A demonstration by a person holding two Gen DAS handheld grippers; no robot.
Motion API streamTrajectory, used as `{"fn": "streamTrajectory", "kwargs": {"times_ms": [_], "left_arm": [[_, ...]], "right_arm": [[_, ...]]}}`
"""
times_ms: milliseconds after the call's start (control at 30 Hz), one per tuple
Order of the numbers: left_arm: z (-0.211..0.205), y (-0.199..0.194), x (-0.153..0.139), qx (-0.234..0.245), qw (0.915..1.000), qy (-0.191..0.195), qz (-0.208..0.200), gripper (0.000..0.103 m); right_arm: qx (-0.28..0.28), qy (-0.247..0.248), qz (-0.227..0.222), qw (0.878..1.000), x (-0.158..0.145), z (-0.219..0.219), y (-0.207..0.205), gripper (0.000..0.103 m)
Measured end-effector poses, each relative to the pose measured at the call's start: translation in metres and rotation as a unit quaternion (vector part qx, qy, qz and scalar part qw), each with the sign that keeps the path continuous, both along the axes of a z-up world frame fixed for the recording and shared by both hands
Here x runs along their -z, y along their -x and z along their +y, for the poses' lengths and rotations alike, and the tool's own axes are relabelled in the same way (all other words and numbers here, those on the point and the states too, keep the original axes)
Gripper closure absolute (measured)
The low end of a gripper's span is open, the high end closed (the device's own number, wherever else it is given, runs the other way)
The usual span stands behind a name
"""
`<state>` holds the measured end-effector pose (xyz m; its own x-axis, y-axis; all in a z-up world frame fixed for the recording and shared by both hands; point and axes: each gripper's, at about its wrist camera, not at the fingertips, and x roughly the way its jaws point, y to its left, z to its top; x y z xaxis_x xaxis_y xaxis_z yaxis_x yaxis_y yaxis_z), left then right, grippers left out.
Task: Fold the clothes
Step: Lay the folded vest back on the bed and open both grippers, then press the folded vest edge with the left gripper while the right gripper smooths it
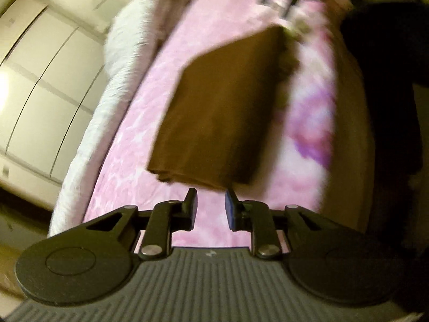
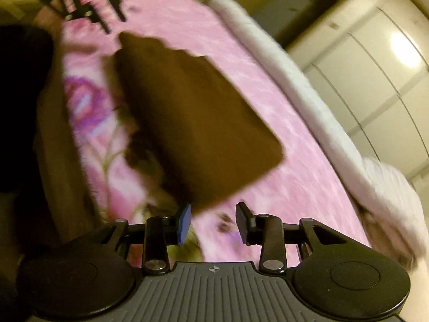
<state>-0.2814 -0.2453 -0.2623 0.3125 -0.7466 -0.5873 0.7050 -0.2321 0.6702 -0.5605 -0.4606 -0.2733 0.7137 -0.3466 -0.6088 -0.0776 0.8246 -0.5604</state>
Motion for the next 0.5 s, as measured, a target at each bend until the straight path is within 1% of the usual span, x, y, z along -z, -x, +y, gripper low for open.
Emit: {"fn": "streamTrajectory", "kwargs": {"times_ms": [100,167,200,333,433,500], "left_arm": [[-0.016,-0.006,-0.025,-0.025,0.9982,0.033,0.044,0.079],[-0.035,-0.015,-0.034,-0.036,0.9955,0.046,0.074,0.074],[-0.046,-0.020,-0.036,-0.041,0.9940,0.049,0.089,0.073],[-0.094,-0.044,-0.032,-0.065,0.9868,0.046,0.141,0.073],[-0.122,-0.067,-0.023,-0.088,0.9779,0.040,0.186,0.074],[-0.138,-0.083,-0.014,-0.107,0.9705,0.031,0.214,0.074]], "right_arm": [[0.037,-0.046,-0.040,0.997,-0.019,-0.011,0.006,0.066],[0.055,-0.090,-0.061,0.993,-0.031,-0.022,-0.001,0.066],[0.064,-0.113,-0.070,0.989,-0.036,-0.028,-0.006,0.066],[0.083,-0.190,-0.097,0.973,-0.051,-0.058,-0.038,0.066],[0.097,-0.230,-0.100,0.963,-0.056,-0.087,-0.070,0.066],[0.109,-0.256,-0.100,0.955,-0.057,-0.107,-0.091,0.066]]}}
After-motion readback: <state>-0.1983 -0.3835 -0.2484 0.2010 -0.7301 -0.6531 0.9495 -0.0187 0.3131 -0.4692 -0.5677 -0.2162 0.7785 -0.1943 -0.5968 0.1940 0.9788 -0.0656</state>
